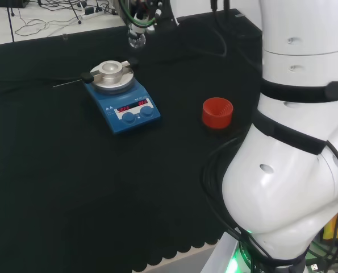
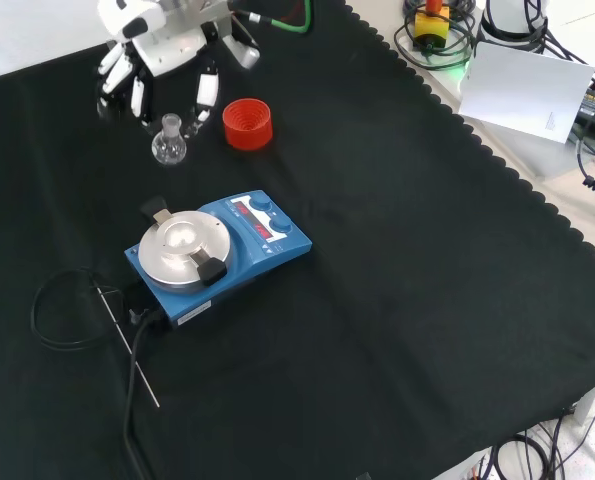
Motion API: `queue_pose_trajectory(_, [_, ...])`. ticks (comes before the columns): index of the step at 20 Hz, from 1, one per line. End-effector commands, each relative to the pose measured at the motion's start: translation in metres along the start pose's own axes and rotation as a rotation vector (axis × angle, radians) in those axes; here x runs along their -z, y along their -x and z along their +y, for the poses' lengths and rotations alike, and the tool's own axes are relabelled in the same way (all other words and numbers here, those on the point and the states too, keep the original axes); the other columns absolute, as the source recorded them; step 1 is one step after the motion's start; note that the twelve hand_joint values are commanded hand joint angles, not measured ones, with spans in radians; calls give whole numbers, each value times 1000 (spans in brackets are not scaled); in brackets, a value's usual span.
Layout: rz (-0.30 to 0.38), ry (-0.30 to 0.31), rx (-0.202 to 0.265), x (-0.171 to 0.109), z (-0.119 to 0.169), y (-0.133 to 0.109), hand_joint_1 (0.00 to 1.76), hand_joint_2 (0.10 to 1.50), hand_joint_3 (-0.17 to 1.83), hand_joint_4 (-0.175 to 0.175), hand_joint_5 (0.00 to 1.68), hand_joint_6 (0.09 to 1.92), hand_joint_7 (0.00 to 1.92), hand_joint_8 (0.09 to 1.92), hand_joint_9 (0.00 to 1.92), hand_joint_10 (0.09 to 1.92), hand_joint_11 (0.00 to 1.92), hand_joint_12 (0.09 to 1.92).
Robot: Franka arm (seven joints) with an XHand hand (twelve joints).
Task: Place the round-bottom flask on the heater.
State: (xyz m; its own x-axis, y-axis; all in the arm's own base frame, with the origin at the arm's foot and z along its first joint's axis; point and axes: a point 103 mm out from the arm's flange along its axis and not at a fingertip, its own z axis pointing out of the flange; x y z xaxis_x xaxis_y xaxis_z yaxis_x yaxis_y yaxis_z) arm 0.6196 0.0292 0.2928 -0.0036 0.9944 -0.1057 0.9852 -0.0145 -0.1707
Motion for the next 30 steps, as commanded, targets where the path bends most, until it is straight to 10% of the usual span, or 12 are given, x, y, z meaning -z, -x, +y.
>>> queue_pose_trajectory(1, [14, -38, 66, -13, 14, -27, 1093, 662, 767, 175, 1146, 945, 311, 695, 571, 630, 390, 1336])
queue_pose_trajectory(30, [18, -123, 144, -58, 61, -75, 1093, 658, 772, 175, 1147, 946, 322, 697, 575, 632, 398, 1331])
